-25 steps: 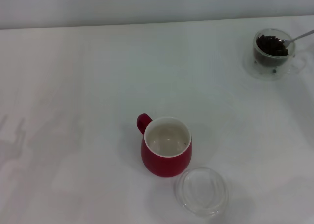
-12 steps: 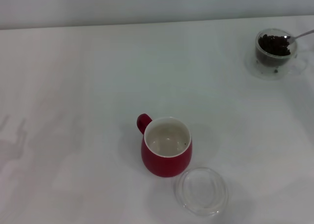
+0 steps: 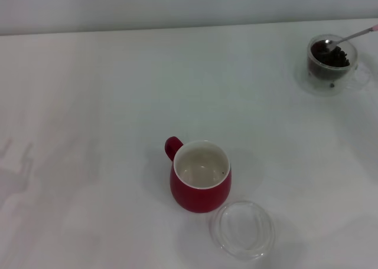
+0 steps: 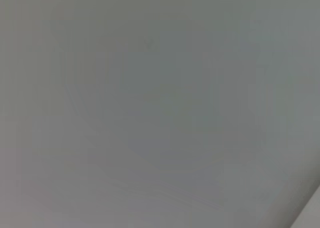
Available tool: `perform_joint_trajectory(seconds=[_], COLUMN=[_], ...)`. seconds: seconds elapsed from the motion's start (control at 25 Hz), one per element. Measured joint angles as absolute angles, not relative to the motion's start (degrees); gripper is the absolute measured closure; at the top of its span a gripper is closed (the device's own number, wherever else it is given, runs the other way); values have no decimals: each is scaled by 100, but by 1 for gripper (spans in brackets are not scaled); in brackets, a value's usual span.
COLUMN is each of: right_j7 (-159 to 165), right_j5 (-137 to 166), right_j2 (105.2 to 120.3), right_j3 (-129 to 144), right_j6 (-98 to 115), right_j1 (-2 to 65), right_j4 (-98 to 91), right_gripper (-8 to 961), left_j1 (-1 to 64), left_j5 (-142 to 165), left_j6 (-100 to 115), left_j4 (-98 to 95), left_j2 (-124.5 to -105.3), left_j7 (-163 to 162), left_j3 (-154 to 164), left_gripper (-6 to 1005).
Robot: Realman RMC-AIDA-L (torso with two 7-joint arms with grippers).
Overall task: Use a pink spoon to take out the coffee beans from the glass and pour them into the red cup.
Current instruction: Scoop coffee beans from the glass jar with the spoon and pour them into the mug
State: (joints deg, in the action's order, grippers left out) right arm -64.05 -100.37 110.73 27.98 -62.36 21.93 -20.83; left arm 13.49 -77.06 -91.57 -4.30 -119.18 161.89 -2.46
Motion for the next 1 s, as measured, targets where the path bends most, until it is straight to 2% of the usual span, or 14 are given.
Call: perform_joint_trajectory(seconds=[0.16, 0.36, 1.0], right_j7=[-6404, -6415, -5863], right_j5=[-10037, -10036, -9589], right_j2=[11108, 11251, 11367], right_j3=[3012, 3125, 3360], right_j6=[-6465, -6729, -7030], right_j1=[2164, 2070, 1987], right_j4=[-2084, -2214, -2205], right_gripper=[803, 803, 798], left_j1=[1326, 1312, 1257], left_j5=[-7703, -7698, -7699], left_j6=[-9158, -9158, -9158], left_j4=[-430, -430, -431], left_j2=[-11924, -11927, -11927], left_j7=[16189, 16189, 16189], left_j3=[-245, -240, -237], left_gripper=[603, 603, 603])
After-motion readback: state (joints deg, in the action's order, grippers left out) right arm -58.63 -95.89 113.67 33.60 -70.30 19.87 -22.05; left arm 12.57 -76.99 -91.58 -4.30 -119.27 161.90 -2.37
